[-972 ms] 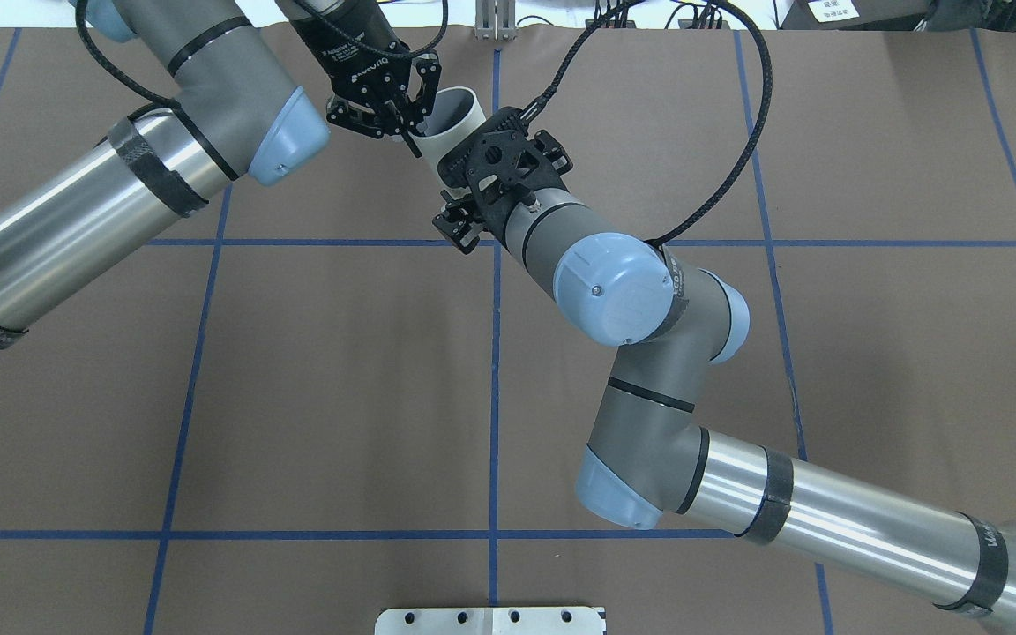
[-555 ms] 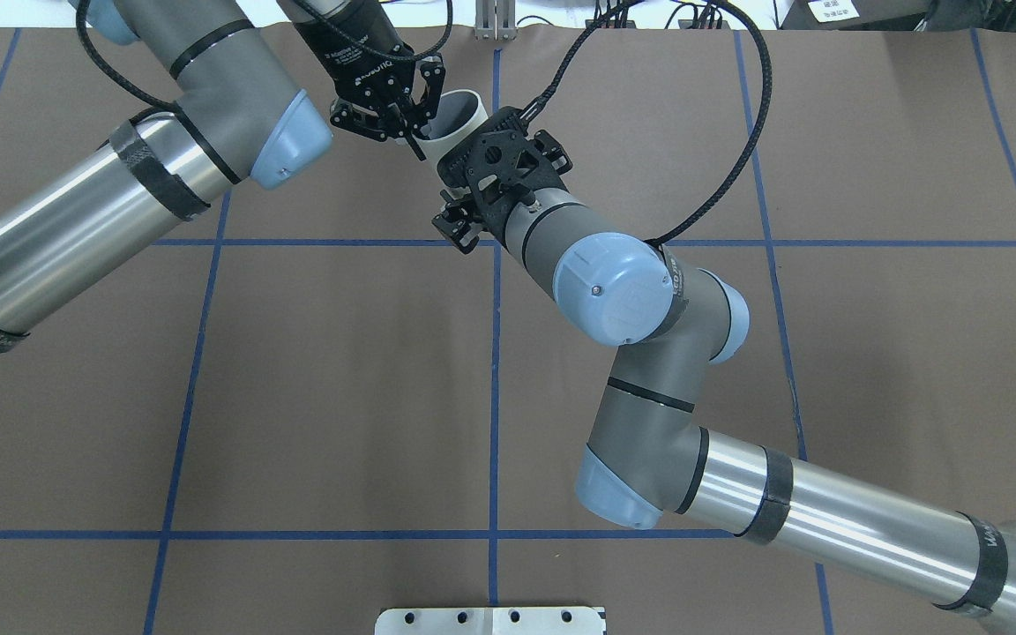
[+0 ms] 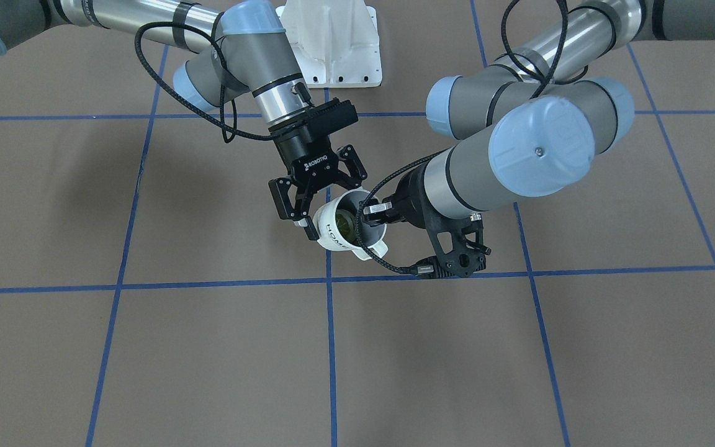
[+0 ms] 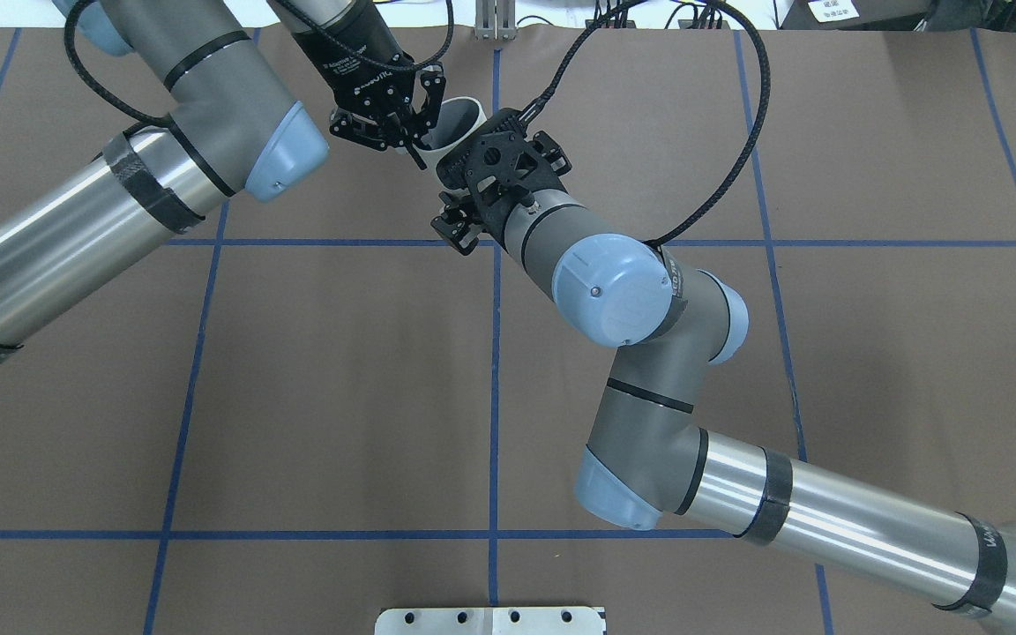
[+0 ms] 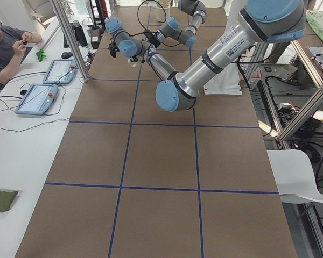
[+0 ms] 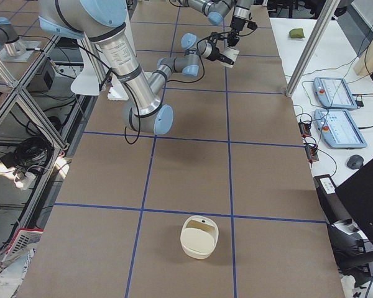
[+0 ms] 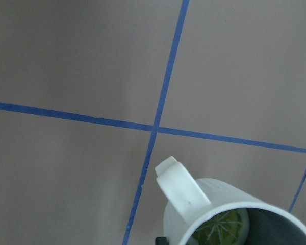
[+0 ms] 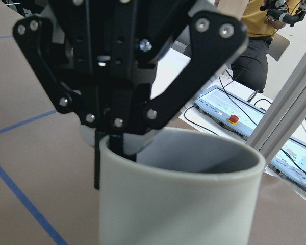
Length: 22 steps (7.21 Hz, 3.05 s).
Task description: Left arm hands cup to right arm to dump lemon
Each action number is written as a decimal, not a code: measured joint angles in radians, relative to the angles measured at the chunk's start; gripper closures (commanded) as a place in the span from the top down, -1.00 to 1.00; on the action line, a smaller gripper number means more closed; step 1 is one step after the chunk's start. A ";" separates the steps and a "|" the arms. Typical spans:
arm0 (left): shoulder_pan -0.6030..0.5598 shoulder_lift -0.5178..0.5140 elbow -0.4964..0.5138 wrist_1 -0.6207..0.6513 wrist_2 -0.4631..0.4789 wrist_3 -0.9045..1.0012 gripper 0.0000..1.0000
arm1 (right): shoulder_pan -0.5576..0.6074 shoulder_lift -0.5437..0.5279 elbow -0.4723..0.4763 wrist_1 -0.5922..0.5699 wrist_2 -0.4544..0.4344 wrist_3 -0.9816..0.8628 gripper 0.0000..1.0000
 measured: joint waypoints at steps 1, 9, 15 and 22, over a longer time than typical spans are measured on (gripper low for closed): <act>0.003 0.002 -0.004 0.000 0.000 0.000 -1.00 | 0.000 0.000 0.000 0.000 0.000 0.000 0.99; 0.022 0.004 -0.026 -0.007 -0.021 -0.022 1.00 | 0.001 -0.001 0.000 -0.001 0.000 0.053 -1.00; -0.036 0.003 -0.048 -0.020 -0.042 -0.015 1.00 | 0.015 -0.044 0.021 0.003 0.007 0.112 -1.00; -0.171 0.141 -0.074 -0.015 0.278 0.120 1.00 | 0.418 -0.634 0.303 0.201 0.386 0.171 -0.85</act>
